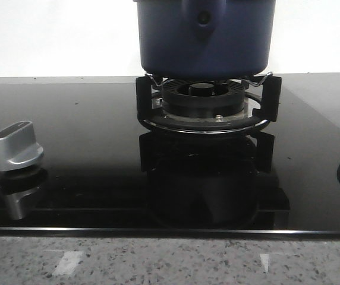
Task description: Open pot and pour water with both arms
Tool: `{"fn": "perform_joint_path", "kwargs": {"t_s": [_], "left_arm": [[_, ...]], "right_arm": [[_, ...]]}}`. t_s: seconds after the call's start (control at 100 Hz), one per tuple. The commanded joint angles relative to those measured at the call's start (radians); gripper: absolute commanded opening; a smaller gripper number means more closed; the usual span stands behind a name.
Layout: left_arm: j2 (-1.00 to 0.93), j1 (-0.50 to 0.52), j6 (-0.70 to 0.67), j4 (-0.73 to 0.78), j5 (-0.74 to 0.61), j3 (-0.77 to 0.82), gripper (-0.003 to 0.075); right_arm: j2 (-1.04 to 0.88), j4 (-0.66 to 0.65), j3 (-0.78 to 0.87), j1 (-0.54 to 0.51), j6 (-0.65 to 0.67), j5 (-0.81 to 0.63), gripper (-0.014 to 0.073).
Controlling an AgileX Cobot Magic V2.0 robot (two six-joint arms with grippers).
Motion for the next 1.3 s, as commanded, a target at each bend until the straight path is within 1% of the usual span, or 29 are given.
{"fn": "perform_joint_path", "kwargs": {"t_s": [0.0, 0.09, 0.2, 0.27, 0.4, 0.44, 0.55, 0.76, 0.93, 1.03, 1.14, 1.21, 1.29], "left_arm": [[0.004, 0.079, 0.058, -0.202, 0.038, -0.034, 0.04], [0.025, 0.136, 0.08, -0.189, 0.033, -0.034, 0.04], [0.064, 0.148, 0.135, -0.189, 0.017, -0.034, 0.0409], [0.093, 0.141, 0.18, -0.189, 0.019, -0.034, 0.0445], [0.142, 0.121, 0.243, -0.189, 0.017, -0.034, 0.0547], [0.154, 0.12, 0.255, -0.189, 0.012, -0.034, 0.0559], [0.187, 0.119, 0.267, -0.203, 0.009, -0.034, 0.0557], [0.259, 0.117, 0.364, -0.303, 0.008, -0.034, 0.0557], [0.312, 0.089, 0.46, -0.33, -0.001, -0.034, 0.0557], [0.333, 0.061, 0.477, -0.33, -0.024, -0.034, 0.0557], [0.358, 0.042, 0.512, -0.374, -0.04, -0.034, 0.0556], [0.375, 0.04, 0.518, -0.414, -0.045, -0.039, 0.0556], [0.399, 0.04, 0.518, -0.417, -0.043, -0.06, 0.0555]], "right_arm": [[0.018, 0.007, -0.037, 0.001, -0.007, -0.044, 0.0411], [0.018, 0.007, -0.037, 0.001, -0.007, -0.028, 0.0411], [0.018, 0.007, -0.037, 0.001, -0.007, -0.021, 0.0411], [0.018, 0.009, -0.037, 0.001, -0.007, -0.019, 0.0411], [0.018, 0.011, -0.037, 0.001, -0.007, -0.017, 0.0411], [0.018, 0.011, -0.037, 0.001, -0.007, -0.017, 0.0411], [0.018, 0.011, -0.037, 0.001, -0.007, -0.015, 0.0411], [0.018, 0.011, -0.037, 0.001, -0.007, -0.015, 0.0411], [0.018, 0.011, -0.037, 0.001, -0.007, -0.015, 0.0411], [0.018, 0.011, -0.037, 0.001, -0.007, -0.015, 0.0411], [0.018, 0.011, -0.037, 0.001, -0.007, -0.015, 0.0411], [0.018, 0.011, -0.037, 0.001, -0.007, -0.015, 0.0411], [0.018, 0.011, -0.037, 0.001, -0.007, -0.015, 0.0411]]}}
